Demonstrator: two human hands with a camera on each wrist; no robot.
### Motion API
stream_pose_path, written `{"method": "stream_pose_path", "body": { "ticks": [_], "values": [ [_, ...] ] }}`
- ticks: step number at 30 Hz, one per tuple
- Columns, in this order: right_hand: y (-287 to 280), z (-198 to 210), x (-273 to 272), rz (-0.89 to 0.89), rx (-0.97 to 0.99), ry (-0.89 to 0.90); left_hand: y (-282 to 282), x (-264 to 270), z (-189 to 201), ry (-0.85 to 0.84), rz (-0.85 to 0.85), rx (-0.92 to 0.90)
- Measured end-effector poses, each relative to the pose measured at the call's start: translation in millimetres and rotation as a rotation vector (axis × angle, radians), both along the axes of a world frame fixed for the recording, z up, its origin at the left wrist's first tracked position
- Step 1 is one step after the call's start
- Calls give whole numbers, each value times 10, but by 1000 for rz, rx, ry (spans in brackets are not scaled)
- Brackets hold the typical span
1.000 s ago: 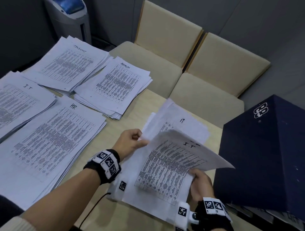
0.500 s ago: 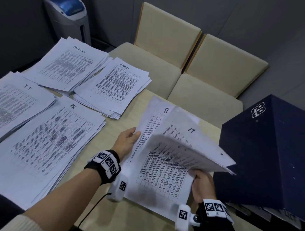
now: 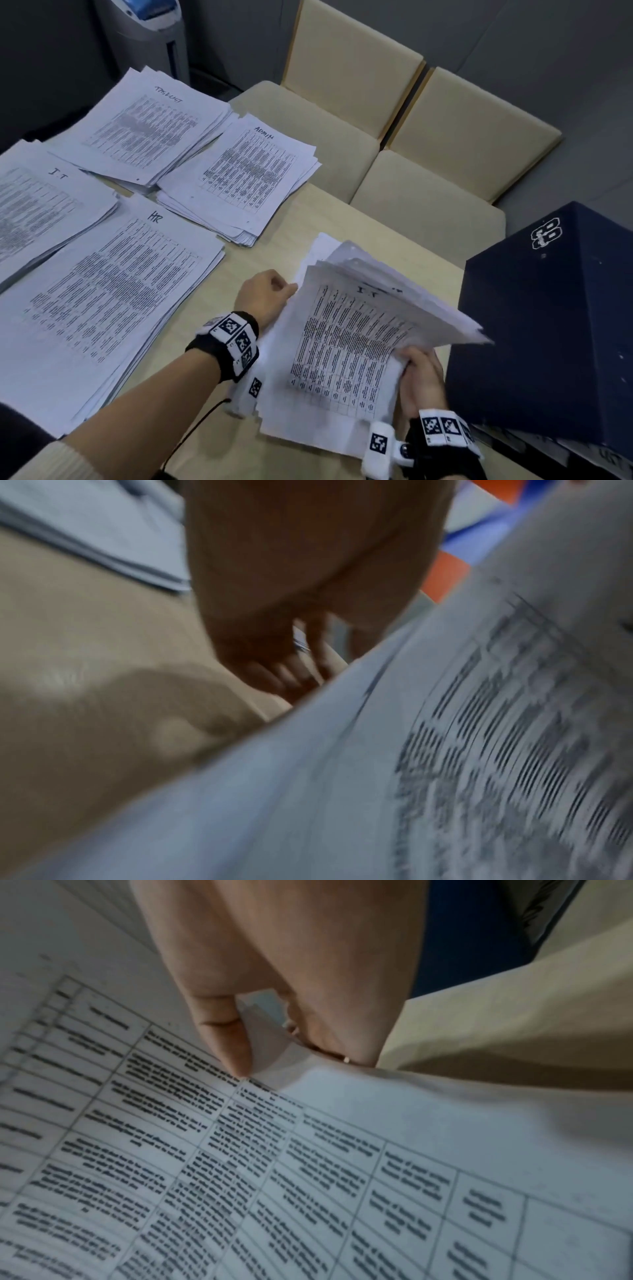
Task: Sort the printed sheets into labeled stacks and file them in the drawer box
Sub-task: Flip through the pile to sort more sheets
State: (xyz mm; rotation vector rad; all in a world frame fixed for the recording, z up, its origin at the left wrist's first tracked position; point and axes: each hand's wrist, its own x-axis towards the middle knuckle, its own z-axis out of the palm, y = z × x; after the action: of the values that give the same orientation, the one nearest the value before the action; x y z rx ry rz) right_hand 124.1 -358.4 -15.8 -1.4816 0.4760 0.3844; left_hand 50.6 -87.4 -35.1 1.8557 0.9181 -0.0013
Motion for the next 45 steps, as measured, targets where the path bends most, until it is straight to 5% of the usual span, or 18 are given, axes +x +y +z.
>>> {"method": "stream_pose_path", "body": {
  "ticks": [6,20,26,31,36,45],
  "values": [
    [-18,37,-44,-18,21,42,14,84,-114,352,-296,310],
    [-110,-144,-179,-79,16,119,31,136,-94,298,-389,332],
    [-73,-107,-103,-29,39,170,25,182,49,297,-437,570],
    [-64,33,13,27,149,140,-29,217,262,12,-508,723],
    [-36,74,41,38,216,112,27,202,241,-259,-358,378],
    [-7,137,-51,33,386,130,108,80,135,-377,20,-294]
  ]
}}
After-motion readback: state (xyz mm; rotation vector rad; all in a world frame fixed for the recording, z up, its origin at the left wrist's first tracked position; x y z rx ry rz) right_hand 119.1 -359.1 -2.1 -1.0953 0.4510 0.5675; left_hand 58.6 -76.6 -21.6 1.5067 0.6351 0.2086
